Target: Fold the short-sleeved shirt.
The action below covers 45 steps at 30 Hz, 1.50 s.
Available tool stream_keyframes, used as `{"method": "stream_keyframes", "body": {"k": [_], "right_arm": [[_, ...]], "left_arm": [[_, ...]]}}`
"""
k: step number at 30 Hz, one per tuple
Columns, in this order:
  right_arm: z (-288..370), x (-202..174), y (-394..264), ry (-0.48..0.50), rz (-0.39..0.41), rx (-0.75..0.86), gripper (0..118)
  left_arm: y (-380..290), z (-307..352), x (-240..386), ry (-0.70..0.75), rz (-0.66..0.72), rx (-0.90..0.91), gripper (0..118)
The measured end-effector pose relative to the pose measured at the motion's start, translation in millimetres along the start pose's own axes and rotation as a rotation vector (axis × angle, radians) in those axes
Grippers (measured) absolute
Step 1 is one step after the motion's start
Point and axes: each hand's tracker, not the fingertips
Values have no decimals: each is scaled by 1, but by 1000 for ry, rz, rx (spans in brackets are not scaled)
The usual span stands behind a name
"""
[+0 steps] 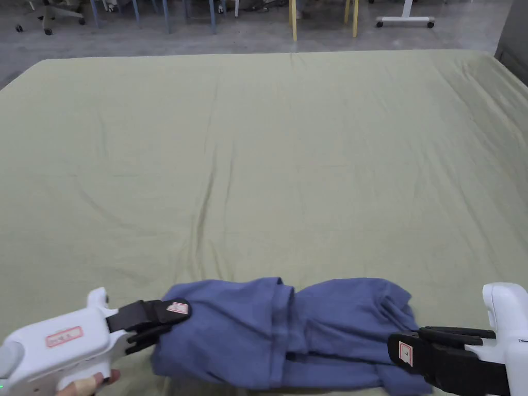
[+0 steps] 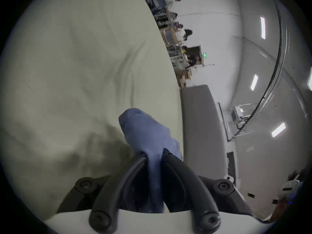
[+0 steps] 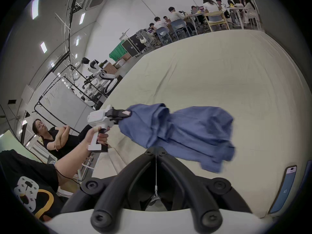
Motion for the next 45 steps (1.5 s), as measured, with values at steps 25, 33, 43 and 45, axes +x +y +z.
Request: {"method": "stream_keyframes", "body": {"k": [25,33,43,45], "right_arm": [[13,20,-7,-101,-78,14,3],[13,37,-16,-104,-127,1,3],[18,40,-21,-90,-125,15,3],[22,42,-22,-94,-134,25,3]], "left_arm": [[-131,-241,133,578,-506,-255,8],[-126,-188,153,258,-417,-282,106],[-111,-155,141,494,-524,-112,0],[-122,-176,132,497,-504,-145,0]]}}
